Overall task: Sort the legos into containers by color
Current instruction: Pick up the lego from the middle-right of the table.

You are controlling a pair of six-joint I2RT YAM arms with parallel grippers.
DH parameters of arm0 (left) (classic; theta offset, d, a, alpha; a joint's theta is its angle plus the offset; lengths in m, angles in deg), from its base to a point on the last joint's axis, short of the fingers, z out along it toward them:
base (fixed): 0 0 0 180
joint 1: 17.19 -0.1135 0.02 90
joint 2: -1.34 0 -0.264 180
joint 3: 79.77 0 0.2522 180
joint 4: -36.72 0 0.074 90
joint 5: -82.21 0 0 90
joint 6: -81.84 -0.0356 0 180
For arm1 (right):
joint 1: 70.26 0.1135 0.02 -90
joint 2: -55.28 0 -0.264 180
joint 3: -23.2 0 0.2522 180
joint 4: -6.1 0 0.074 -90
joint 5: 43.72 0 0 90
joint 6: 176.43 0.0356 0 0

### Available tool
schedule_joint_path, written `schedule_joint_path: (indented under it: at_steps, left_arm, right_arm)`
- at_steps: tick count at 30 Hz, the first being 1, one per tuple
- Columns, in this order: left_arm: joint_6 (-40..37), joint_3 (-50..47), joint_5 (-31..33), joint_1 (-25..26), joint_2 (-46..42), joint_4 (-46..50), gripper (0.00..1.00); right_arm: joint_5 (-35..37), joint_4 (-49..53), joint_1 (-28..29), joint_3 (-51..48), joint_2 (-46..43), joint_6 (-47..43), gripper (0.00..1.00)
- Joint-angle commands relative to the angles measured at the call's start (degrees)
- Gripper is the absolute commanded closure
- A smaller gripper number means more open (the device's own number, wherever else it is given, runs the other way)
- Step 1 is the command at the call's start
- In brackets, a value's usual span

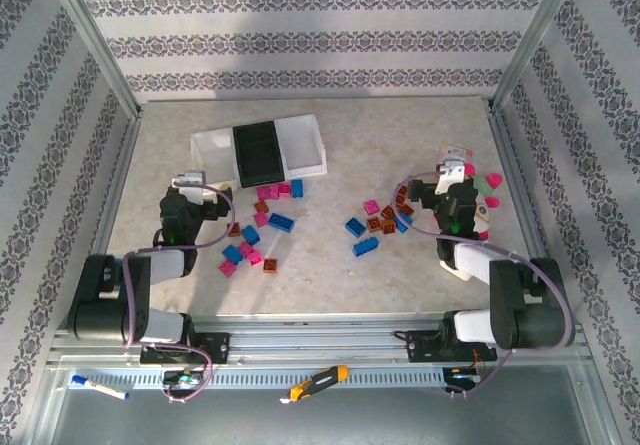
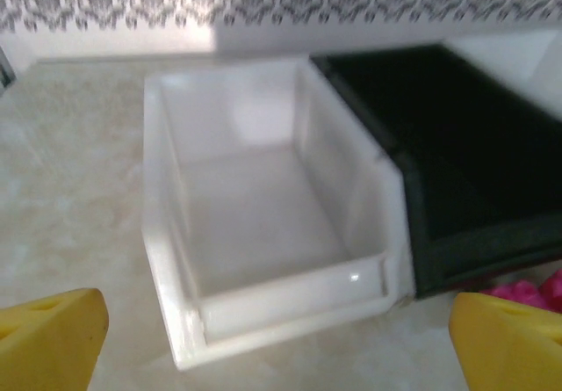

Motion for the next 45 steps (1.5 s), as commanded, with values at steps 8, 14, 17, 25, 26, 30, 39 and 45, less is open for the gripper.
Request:
schedule_joint_path:
  at_steps: [8, 14, 17, 25, 26, 30, 39, 45]
  left_arm:
    - [-6.88, 5.06, -8.28, 6.81, -18.65, 25.14, 0.01]
    - [-10.82, 8.56, -10.48, 16.53, -22.9, 34.82, 0.01]
    - [-11.68, 10.26, -10.42, 21.63, -22.33, 37.75, 0.01]
    - [-8.2, 13.3, -12.13, 30.9, -15.3, 36.56, 0.01]
    - [-8.07, 13.75, -12.88, 31.53, -14.13, 36.19, 0.01]
    - [-7.46, 15.38, -14.35, 33.23, -9.35, 33.96, 0.01]
    - [-8.6, 18.67, -15.86, 34.83, -1.56, 30.03, 0.01]
    - [-8.93, 20.79, -16.84, 34.9, 1.39, 29.16, 0.01]
  right_arm:
    - [2.32, 35.96, 4.81, 10.63, -14.72, -1.13, 0.02]
    - [2.58, 53.9, 10.35, 19.07, -14.22, 1.38, 0.02]
    - [2.8, 60.9, 12.4, 23.85, -11.1, 5.09, 0.02]
    - [4.38, 68.62, 14.03, 33.58, 0.52, 16.01, 0.01]
    - [4.38, 69.31, 13.75, 34.77, 2.32, 17.0, 0.02]
    - [4.4, 72.84, 12.35, 40.27, 9.75, 20.44, 0.02]
    - [3.92, 75.71, 9.56, 50.19, 24.47, 27.93, 0.05]
    - [3.92, 75.55, 9.01, 52.74, 30.05, 31.5, 0.24]
